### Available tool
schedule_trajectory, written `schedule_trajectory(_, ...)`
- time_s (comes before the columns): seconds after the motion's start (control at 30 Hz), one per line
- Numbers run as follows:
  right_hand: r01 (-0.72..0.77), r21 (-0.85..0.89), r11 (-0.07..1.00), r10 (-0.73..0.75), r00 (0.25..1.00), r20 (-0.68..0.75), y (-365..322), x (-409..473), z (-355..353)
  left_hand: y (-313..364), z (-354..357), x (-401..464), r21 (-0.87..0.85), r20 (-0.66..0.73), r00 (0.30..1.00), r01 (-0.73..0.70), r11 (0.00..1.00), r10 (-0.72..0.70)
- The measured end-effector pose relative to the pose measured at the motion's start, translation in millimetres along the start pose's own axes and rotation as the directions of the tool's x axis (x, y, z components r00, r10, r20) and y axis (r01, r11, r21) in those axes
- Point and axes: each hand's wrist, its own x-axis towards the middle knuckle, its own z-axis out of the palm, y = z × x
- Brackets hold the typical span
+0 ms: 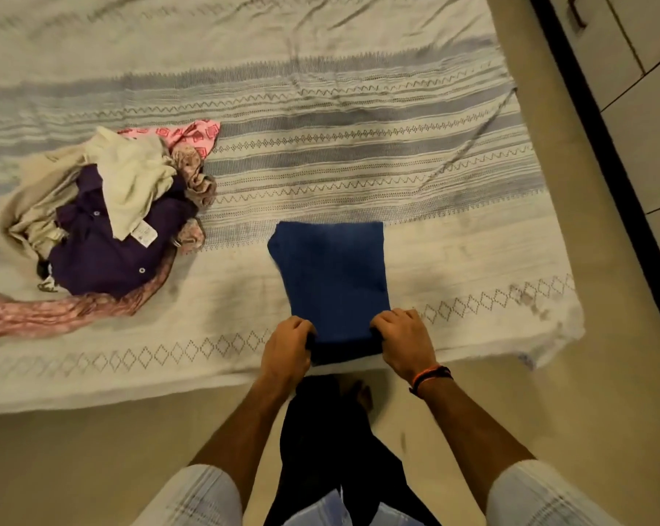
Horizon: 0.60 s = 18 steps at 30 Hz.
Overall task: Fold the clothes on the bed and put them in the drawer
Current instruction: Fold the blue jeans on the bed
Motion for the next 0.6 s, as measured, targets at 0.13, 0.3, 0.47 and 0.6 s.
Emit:
schedule_trajectory(0.13, -0.029, -0.034, 0.999, 0.034, 0.991, 0.129, -2.3, -11.1, 14.3, -4.2, 21.6, -4.6, 0.009, 0.077, 0.997, 0.027, 1.0, -0.027)
schedule_trajectory(0.3, -0.088, -0.026, 0.996, 0.085, 0.793, 0.603, -6.8, -17.3, 20.5, -12.4, 32.9, 0.8, 0.165, 0.493, 0.864, 0.022, 0.986, -0.101)
schedule_trajectory(0.47, -0.291, 0.135, 0.947, 0.201, 0.867, 0.456, -8.2, 9.2, 17.9, -4.3, 12.1, 30.5, 0.128, 0.321, 0.94, 0.081, 0.989, -0.118)
schedule_trajectory(0.6, -0.188, 0.1, 0.977, 0.137, 0.916, 0.377, -4.4, 55.3, 14.1, 0.7, -1.1, 71.7, 0.219, 0.199, 0.98, -0.06, 0.974, 0.016)
